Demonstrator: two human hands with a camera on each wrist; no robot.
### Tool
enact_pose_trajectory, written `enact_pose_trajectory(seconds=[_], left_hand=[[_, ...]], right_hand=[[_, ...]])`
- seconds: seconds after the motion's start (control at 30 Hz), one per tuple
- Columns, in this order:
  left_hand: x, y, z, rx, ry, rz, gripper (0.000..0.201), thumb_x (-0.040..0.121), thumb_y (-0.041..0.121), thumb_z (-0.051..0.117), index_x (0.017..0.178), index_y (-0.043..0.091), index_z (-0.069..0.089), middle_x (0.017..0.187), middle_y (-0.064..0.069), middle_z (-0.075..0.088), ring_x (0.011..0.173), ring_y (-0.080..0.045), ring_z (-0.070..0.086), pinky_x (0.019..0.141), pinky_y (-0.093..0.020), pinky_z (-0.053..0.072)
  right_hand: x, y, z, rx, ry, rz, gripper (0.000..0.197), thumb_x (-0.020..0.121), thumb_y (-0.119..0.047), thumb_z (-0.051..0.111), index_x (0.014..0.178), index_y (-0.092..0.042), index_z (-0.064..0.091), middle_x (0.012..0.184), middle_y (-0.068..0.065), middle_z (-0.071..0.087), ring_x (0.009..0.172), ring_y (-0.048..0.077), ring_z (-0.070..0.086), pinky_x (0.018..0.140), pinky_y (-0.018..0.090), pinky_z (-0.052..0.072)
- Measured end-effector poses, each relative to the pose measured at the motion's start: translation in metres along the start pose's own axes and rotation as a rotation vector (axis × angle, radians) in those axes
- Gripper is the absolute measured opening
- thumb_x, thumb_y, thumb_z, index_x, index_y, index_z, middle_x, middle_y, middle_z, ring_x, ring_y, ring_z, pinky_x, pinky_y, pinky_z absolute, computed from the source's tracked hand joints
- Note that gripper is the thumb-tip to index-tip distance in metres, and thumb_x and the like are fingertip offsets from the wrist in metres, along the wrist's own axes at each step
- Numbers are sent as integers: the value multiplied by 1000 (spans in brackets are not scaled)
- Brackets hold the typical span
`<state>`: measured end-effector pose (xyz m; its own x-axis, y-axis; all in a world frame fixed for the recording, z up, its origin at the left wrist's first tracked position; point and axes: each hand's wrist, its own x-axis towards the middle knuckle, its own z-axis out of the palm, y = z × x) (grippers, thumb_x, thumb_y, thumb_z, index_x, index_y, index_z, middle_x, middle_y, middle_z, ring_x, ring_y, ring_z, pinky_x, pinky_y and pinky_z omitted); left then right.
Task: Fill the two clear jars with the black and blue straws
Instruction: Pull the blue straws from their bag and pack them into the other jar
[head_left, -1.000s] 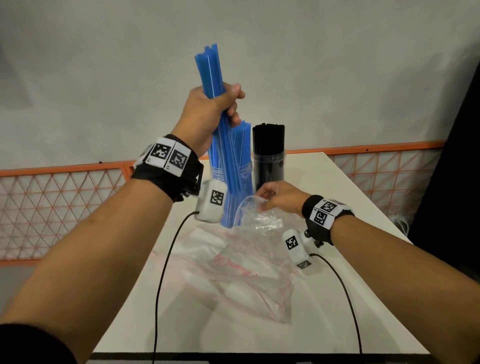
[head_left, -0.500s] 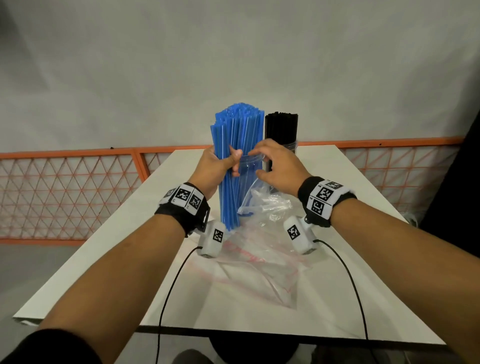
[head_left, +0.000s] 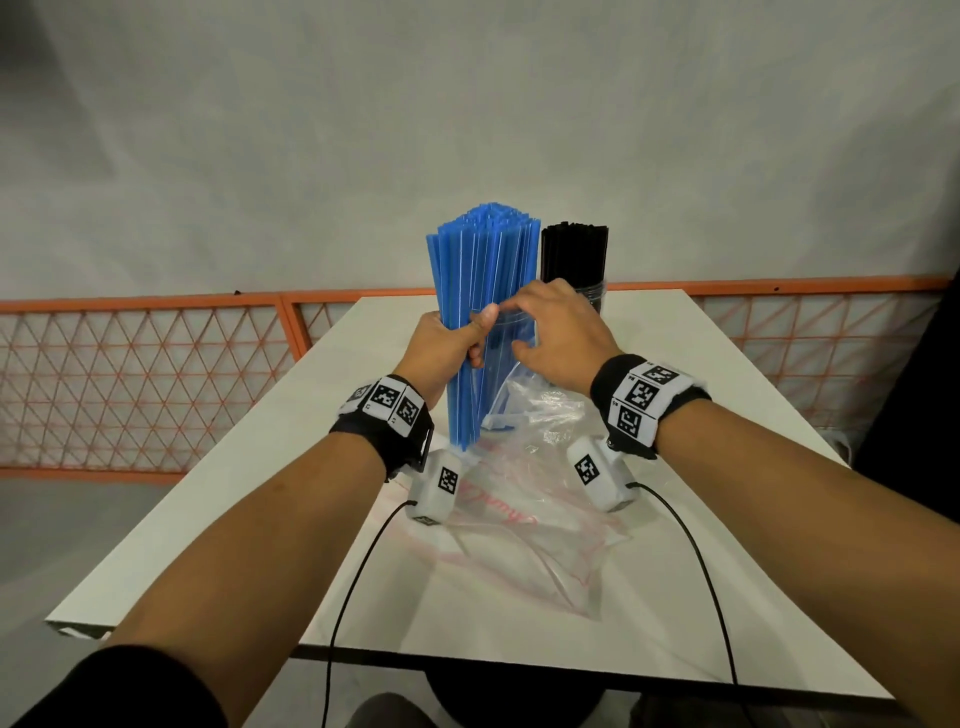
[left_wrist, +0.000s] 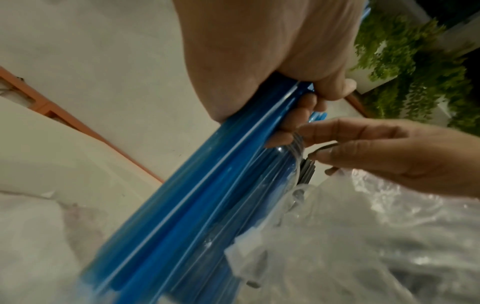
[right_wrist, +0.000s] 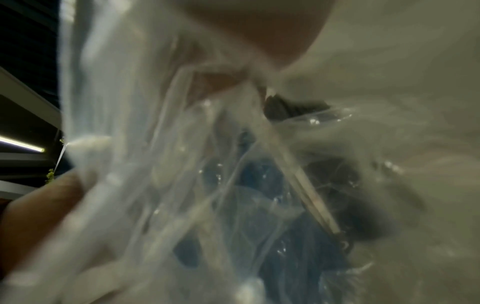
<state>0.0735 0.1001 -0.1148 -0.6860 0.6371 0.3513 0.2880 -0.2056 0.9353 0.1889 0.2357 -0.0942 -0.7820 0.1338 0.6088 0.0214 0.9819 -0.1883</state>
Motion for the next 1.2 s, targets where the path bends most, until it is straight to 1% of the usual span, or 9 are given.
enact_pose_trajectory(seconds=[0.17, 0.3, 0.43, 0.57, 0.7, 0.77, 0.97, 1.07, 1.2], left_hand=[[-4, -17, -1, 23, 7, -43, 28, 94, 30, 67, 76, 9, 64, 52, -6, 59, 50, -20, 57, 63, -36, 54], [-3, -24, -3, 49, -14, -35, 34, 93, 31, 68, 67, 10, 62, 52, -9, 56, 51, -23, 55, 67, -39, 52], [-10, -20, -1, 64, -33, -49, 36, 94, 31, 66, 68, 7, 60, 54, -11, 55, 53, -25, 54, 73, -44, 50], [6, 41, 2, 53, 16, 123, 40, 92, 45, 64, 67, 15, 55, 50, -2, 50, 52, -22, 52, 69, -40, 53], [31, 109, 11, -88, 31, 266, 32, 95, 40, 62, 74, 19, 47, 51, 3, 38, 48, -16, 40, 58, -31, 48], [40, 123, 19, -111, 46, 287, 33, 95, 38, 62, 75, 19, 45, 50, 2, 36, 47, -16, 37, 55, -31, 46], [51, 119, 39, -160, 84, 299, 33, 93, 37, 66, 74, 19, 45, 47, 4, 36, 41, -14, 32, 48, -27, 39], [52, 114, 43, -172, 103, 297, 32, 89, 38, 69, 78, 18, 47, 47, 5, 37, 40, -12, 32, 46, -26, 38], [54, 112, 46, -194, 122, 285, 34, 87, 40, 70, 80, 17, 46, 48, 5, 37, 41, -12, 31, 45, -26, 37]], right_hand=[[1, -3, 2, 15, 3, 17, 41, 81, -25, 67, 121, -16, 61, 114, -2, 59, 110, 17, 51, 90, 26, 39], [2, -4, 2, -7, 5, 16, 44, 81, -33, 70, 121, -17, 61, 112, -2, 58, 107, 17, 52, 87, 26, 39], [3, -2, 1, -1, -6, 22, 51, 78, -42, 73, 122, -19, 61, 110, -4, 57, 108, 15, 50, 85, 26, 40], [5, -1, -2, -25, -51, 19, 65, 73, -60, 72, 125, -22, 60, 103, -8, 52, 105, 13, 50, 80, 25, 39], [12, -2, -11, 21, -89, 62, 81, 69, -69, 69, 132, -21, 52, 117, -1, 63, 107, 17, 58, 87, 33, 49], [17, -3, -16, 130, -86, 129, 85, 67, -66, 73, 133, -21, 44, 105, 1, 66, 94, 18, 63, 81, 35, 53], [31, -1, -25, 210, -116, 144, 57, 79, -46, 73, 121, -19, 46, 79, 0, 65, 75, 18, 64, 73, 40, 56], [38, 0, -23, 195, -120, 118, 54, 78, -48, 74, 115, -18, 48, 70, -8, 57, 68, 17, 62, 62, 34, 52], [42, 3, -15, 216, -79, 88, 70, 74, -53, 75, 129, -21, 45, 67, -17, 49, 61, 5, 55, 52, 18, 38]])
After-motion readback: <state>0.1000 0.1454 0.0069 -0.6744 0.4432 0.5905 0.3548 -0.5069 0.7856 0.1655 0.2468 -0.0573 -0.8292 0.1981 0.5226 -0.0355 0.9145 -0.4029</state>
